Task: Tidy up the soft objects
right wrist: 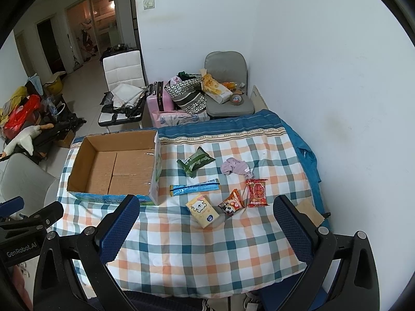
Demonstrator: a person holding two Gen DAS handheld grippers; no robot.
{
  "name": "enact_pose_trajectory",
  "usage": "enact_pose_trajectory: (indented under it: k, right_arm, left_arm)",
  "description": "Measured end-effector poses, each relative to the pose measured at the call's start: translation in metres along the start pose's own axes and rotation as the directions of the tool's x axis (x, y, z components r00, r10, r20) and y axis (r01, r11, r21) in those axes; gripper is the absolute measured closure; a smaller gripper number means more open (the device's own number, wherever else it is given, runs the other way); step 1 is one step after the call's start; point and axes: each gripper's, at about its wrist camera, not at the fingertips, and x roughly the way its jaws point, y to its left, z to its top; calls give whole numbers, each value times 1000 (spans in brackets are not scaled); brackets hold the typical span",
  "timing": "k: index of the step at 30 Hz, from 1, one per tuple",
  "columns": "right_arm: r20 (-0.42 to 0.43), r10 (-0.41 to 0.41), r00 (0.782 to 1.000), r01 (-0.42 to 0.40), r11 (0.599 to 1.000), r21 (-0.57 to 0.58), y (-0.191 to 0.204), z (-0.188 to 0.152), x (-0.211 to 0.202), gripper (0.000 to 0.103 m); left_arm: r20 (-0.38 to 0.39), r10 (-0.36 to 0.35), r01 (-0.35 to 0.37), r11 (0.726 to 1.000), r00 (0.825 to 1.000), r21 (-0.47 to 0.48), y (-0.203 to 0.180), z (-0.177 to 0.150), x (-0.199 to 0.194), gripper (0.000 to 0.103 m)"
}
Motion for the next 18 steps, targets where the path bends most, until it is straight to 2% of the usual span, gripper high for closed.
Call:
enact_pose_trajectory:
  k: [18]
  right_arm:
    - [-3,2,1000,-2,1000,-2,2,0,2,0]
  left_arm:
    - [2,-2,2,1000,1000,3,-1,0,0,0]
